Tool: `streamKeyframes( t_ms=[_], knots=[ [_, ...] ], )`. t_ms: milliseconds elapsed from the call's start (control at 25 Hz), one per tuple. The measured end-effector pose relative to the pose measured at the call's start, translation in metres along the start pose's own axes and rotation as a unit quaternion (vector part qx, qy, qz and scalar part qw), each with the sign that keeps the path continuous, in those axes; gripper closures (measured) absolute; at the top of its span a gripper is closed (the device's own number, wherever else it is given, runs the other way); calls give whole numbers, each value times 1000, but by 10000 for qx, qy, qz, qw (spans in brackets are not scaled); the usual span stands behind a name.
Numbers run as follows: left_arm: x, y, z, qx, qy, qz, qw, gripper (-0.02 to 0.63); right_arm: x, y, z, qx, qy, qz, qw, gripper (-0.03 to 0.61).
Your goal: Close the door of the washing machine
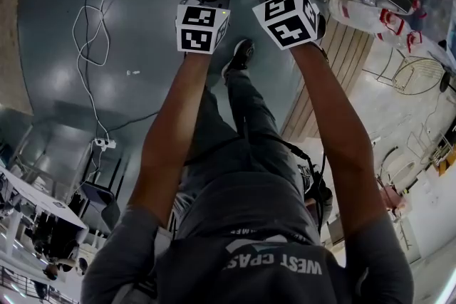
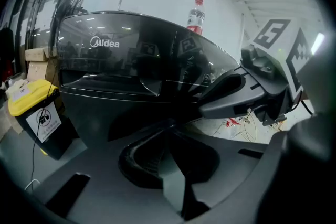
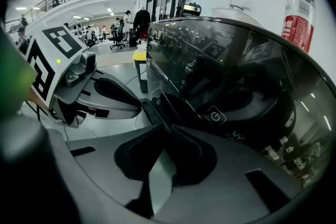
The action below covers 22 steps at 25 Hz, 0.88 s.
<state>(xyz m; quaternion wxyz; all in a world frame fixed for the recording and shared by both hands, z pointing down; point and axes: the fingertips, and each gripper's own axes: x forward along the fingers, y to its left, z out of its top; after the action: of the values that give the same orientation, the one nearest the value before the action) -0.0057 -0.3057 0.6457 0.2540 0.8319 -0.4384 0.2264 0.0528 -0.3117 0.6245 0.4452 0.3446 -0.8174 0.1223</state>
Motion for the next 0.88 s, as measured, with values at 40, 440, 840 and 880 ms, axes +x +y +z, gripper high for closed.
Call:
streamKeyframes(
  t_ms=[40,440,840,880],
  knots=[
    [3,-1,1,8,14,-11,10000,571,0,0,0,-19,9,0,10000,518],
    [13,-1,10,-51,76,68,9999,569,-1,-6,2,-80,-26,-166,9998,520],
    [16,2,16,-57,155,66,9998,570,-7,3,-1,-52,38,-175,9998,520],
    [15,2,15,-44,158,56,9999,569,-8,4,-1,-51,35,-183,9998,520]
  ],
)
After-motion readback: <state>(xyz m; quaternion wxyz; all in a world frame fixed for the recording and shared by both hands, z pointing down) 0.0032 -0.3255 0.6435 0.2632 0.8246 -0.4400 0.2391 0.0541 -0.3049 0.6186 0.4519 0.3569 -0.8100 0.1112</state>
